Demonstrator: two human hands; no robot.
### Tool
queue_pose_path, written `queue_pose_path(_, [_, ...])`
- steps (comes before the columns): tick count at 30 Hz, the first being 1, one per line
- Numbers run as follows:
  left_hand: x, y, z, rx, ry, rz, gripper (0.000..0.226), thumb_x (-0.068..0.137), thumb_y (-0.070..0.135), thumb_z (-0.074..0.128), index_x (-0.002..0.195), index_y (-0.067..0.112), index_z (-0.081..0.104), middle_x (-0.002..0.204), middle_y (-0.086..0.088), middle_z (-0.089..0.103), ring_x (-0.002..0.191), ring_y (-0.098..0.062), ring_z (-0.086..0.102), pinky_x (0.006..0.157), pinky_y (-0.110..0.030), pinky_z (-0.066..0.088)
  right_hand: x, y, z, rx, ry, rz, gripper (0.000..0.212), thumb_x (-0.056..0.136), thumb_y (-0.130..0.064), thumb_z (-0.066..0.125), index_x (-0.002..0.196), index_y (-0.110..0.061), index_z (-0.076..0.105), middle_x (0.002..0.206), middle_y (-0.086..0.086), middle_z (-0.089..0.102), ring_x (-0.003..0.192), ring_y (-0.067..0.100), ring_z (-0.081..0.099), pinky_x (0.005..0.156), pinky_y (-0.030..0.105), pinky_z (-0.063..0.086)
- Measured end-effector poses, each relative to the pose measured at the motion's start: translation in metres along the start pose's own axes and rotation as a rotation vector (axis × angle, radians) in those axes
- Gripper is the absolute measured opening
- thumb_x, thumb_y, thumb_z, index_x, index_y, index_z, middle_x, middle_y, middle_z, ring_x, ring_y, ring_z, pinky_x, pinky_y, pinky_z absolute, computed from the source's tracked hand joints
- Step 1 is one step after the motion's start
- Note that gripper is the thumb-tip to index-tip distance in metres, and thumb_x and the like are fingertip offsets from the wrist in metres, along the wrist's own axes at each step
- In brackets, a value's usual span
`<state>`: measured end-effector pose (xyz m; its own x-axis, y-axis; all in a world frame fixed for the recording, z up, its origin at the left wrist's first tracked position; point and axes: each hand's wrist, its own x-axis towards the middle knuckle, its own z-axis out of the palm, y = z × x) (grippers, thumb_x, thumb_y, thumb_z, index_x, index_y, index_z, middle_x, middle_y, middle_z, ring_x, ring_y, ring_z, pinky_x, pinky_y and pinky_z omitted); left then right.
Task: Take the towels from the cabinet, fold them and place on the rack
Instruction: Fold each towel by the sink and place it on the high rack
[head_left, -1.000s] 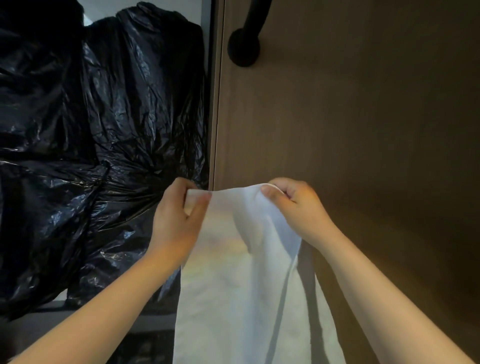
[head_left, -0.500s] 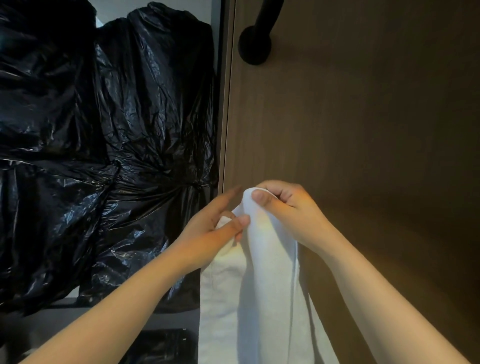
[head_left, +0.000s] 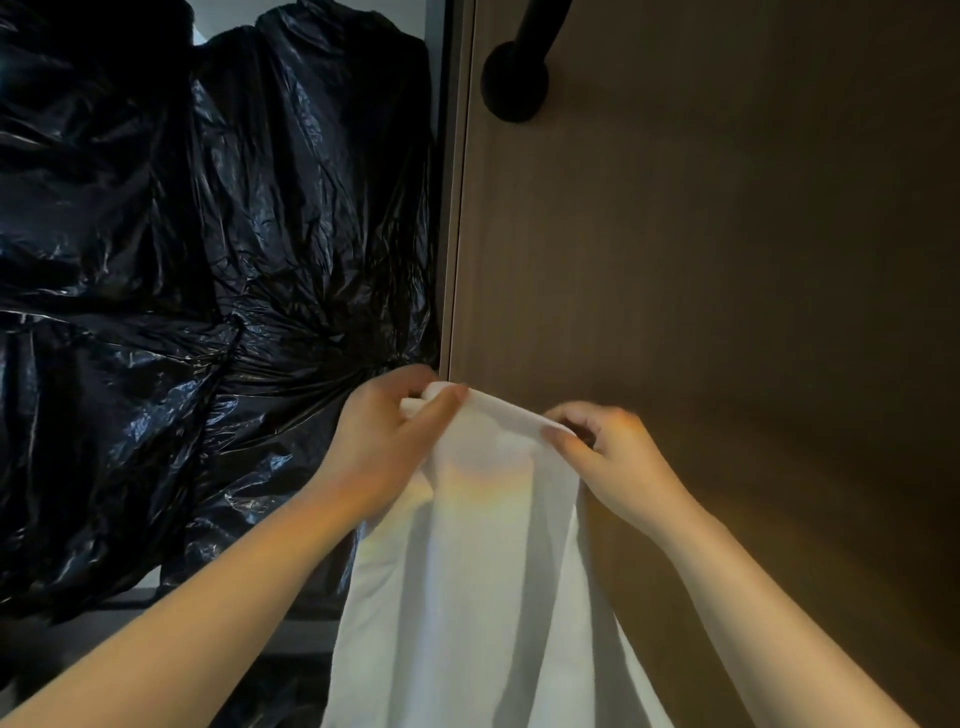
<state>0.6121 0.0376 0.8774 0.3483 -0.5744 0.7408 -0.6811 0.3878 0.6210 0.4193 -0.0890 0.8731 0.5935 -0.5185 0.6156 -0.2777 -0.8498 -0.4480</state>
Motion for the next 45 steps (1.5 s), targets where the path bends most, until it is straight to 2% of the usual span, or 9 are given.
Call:
queue_pose_path(3, [0.002,-0.005,-0.007,0.087,0.064,0.052,0.034,0.091,0.029,0.065,0.06,0.024,0.051,0.054,0.012,0.049,0.051,-0.001,0.044,0.047,-0.014,0.03,-0.008,0.015,0.001,-0.06,0.041,0.051,0.012,0.095,-0.025,0.061,0.097,-0.033,0.069,0.092,-0.021,0.067,0.088,-0.002,0.061,0.066,0.008,0.045])
queue_pose_path(12, [-0.002,-0.031,-0.014,0.277,0.137,0.038,0.039,0.092,0.032,0.06,0.058,0.029,0.041,0.053,0.009,0.047,0.053,-0.004,0.046,0.047,-0.016,0.029,-0.023,0.037,0.0,0.04,0.095,0.196,0.022,0.096,-0.022,0.061,0.077,-0.017,0.072,0.07,0.001,0.068,0.065,0.008,0.06,0.059,0.026,0.042])
queue_pose_path(16, [0.0,-0.039,-0.016,0.383,0.098,-0.041,0.018,0.092,0.034,0.059,0.082,0.02,0.057,0.075,0.001,0.06,0.071,-0.016,0.056,0.055,-0.028,0.038,-0.017,0.017,0.001,0.346,0.096,0.223,0.033,0.101,-0.022,0.052,0.073,-0.008,0.065,0.063,0.0,0.059,0.06,0.006,0.054,0.058,0.019,0.041])
queue_pose_path(19, [-0.004,-0.033,-0.016,0.399,0.135,-0.03,0.03,0.09,0.035,0.064,0.115,0.018,0.062,0.109,0.0,0.062,0.096,-0.014,0.057,0.073,-0.025,0.041,-0.012,0.005,0.001,0.229,0.051,0.123,0.039,0.1,-0.027,0.052,0.077,0.004,0.057,0.064,0.007,0.047,0.06,0.013,0.045,0.059,0.028,0.035])
queue_pose_path(24, [-0.018,-0.011,-0.004,0.22,-0.01,0.043,0.037,0.087,0.04,0.065,0.123,0.032,0.062,0.118,0.021,0.058,0.104,0.012,0.047,0.081,0.004,0.032,-0.005,-0.02,-0.005,0.163,-0.007,-0.081,0.036,0.097,-0.025,0.057,0.071,-0.002,0.056,0.06,0.004,0.043,0.056,0.013,0.041,0.055,0.024,0.031])
queue_pose_path(28, [-0.02,-0.002,0.008,0.007,-0.19,-0.037,0.044,0.089,0.039,0.064,0.131,0.039,0.055,0.127,0.027,0.058,0.118,0.012,0.047,0.093,-0.002,0.033,0.0,-0.038,-0.007,0.159,-0.107,-0.166,0.027,0.097,-0.029,0.058,0.076,-0.015,0.066,0.066,0.001,0.056,0.062,0.016,0.051,0.057,0.022,0.036])
queue_pose_path(34, [-0.025,-0.001,0.014,-0.177,-0.389,-0.082,0.012,0.091,0.034,0.062,0.097,0.033,0.072,0.095,0.01,0.071,0.088,-0.001,0.065,0.075,-0.013,0.05,0.001,-0.043,-0.015,0.165,-0.114,-0.178,0.02,0.097,-0.024,0.06,0.081,-0.028,0.071,0.072,-0.014,0.066,0.07,0.003,0.061,0.061,0.012,0.041])
queue_pose_path(39, [-0.022,-0.002,0.016,-0.188,-0.215,-0.115,0.014,0.09,0.032,0.065,0.079,0.025,0.071,0.077,0.012,0.068,0.07,0.001,0.06,0.063,-0.01,0.045,-0.004,-0.025,-0.012,0.133,-0.07,-0.129,0.022,0.096,-0.027,0.061,0.076,-0.022,0.067,0.066,-0.006,0.06,0.059,0.007,0.052,0.055,0.021,0.038])
queue_pose_path(45, [-0.013,-0.004,0.005,-0.065,-0.043,-0.091,0.016,0.088,0.033,0.067,0.075,0.023,0.067,0.071,0.015,0.065,0.062,0.003,0.056,0.055,-0.008,0.041,-0.023,0.008,0.009,-0.008,-0.08,0.049,0.017,0.097,-0.027,0.057,0.085,-0.029,0.069,0.078,-0.013,0.066,0.076,0.004,0.062,0.062,0.021,0.049])
